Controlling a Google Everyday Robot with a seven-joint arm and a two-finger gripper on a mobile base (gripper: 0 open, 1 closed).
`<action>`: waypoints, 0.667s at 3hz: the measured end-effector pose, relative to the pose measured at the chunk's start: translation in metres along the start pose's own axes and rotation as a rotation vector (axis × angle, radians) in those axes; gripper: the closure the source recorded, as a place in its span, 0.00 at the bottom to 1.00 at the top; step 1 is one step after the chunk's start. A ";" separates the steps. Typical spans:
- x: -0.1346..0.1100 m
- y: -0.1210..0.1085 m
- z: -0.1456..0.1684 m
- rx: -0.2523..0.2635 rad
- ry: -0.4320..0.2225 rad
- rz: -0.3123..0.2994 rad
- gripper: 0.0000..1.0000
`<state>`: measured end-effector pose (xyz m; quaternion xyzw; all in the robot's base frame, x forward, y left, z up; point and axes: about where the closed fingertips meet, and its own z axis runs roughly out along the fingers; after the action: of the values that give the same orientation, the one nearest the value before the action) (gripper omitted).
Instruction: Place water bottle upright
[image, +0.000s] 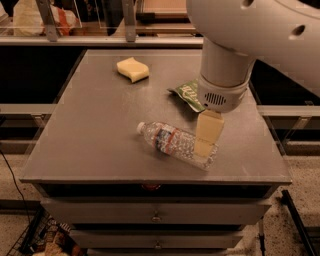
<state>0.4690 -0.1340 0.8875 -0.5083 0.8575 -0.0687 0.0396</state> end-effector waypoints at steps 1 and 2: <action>-0.003 -0.001 0.001 0.004 -0.005 0.008 0.00; -0.012 0.002 0.004 -0.007 -0.021 0.042 0.00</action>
Offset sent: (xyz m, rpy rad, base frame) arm 0.0046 0.0234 -0.0090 0.0564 0.0062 -0.0904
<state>0.4733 -0.1227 0.8833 -0.4911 0.8677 -0.0596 0.0484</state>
